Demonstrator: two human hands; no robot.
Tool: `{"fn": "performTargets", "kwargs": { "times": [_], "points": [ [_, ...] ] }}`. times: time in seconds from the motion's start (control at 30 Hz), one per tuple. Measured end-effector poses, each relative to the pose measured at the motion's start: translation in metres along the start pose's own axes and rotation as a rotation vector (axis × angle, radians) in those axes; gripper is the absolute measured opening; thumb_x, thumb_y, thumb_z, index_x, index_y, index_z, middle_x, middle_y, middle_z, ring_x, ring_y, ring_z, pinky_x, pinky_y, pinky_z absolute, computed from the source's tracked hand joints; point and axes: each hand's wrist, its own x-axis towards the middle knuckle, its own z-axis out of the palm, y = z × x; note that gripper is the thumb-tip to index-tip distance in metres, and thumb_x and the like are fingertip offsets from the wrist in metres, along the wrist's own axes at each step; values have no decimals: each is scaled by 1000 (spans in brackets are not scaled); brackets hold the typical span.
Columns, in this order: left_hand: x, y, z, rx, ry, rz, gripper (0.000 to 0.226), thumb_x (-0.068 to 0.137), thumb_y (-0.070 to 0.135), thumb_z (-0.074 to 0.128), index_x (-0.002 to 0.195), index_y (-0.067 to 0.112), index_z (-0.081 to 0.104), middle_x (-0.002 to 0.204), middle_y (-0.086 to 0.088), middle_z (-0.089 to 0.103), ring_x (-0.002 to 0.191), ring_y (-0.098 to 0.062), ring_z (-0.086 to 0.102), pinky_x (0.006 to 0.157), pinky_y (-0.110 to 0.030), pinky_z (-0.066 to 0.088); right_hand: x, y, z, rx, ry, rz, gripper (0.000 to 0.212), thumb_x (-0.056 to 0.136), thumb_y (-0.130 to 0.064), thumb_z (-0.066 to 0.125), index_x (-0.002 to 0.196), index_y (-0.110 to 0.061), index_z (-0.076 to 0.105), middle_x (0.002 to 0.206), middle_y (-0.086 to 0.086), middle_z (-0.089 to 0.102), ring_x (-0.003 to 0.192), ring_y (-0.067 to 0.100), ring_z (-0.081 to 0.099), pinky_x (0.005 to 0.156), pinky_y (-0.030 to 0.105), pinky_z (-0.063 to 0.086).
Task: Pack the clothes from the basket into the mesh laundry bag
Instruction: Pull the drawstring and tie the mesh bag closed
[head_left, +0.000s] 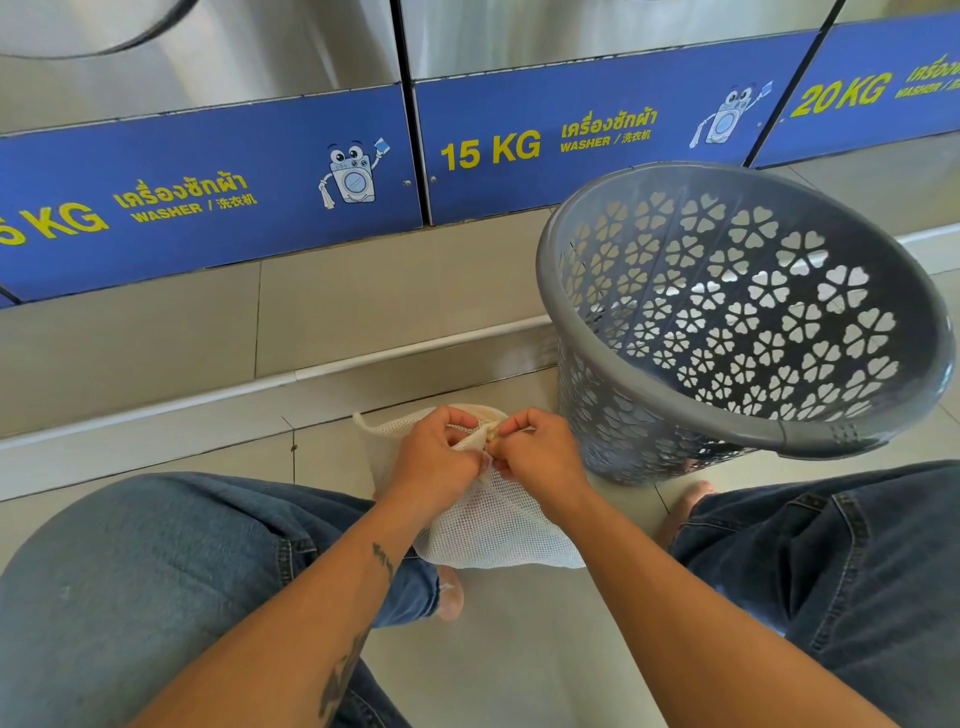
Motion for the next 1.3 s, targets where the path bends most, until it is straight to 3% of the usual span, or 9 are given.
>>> {"fn": "performTargets", "kwargs": {
  "times": [0.17,0.33,0.5,0.67,0.83,0.93,1.1,1.3],
  "points": [
    [-1,-2,1,1,-10,34,31,68,13,79,91,28,64,84,8,73,76,-9,67,60,-17,46,-2,2,-1,31,-32,-37,18,72,4,70,71,-13,69,73,15,73,64,22,68,62,37,59],
    [1,0,-2,23,16,92,19,72,18,79,85,26,67,78,8,72,68,-3,65,51,-9,43,-4,2,1,-224,25,-281,18,76,-4,68,73,-22,70,62,-4,69,55,3,59,51,15,48],
    [2,-1,-4,40,-5,69,25,66,13,82,82,28,67,77,9,73,65,1,64,48,-6,40,1,4,-5,-199,-41,-216,17,73,-4,73,73,-21,72,64,-5,69,58,4,60,59,27,54],
    [6,-7,-6,34,-32,29,27,67,11,82,81,30,68,76,11,73,65,1,65,47,-7,41,1,9,-3,-156,-93,-181,23,74,-2,73,70,-24,73,63,-10,70,60,0,62,59,21,51],
    [10,-12,-9,-47,-84,-11,30,71,4,78,85,29,70,85,9,74,80,-5,68,66,-18,49,-4,14,-3,-71,-148,-149,28,77,6,71,73,-22,75,73,-1,72,72,14,66,75,35,60],
    [13,-13,-10,-140,-115,-58,25,78,4,72,88,27,72,95,0,74,89,-15,68,81,-32,54,-6,15,-5,-42,-170,-144,30,79,9,71,77,-21,75,78,1,73,77,15,67,79,34,60],
    [23,-9,-15,-310,-129,-236,17,76,10,65,82,19,78,87,-3,76,85,-22,69,67,-31,50,-9,12,-8,-48,-201,-124,31,79,9,73,78,-22,75,85,0,73,82,13,68,81,28,59],
    [28,-12,-10,-329,-149,-327,15,79,11,64,86,14,77,83,-8,76,74,-23,71,56,-28,53,-16,15,-12,-82,-221,-141,28,79,7,75,82,-21,76,92,1,74,89,16,70,86,32,60]
  ]
}}
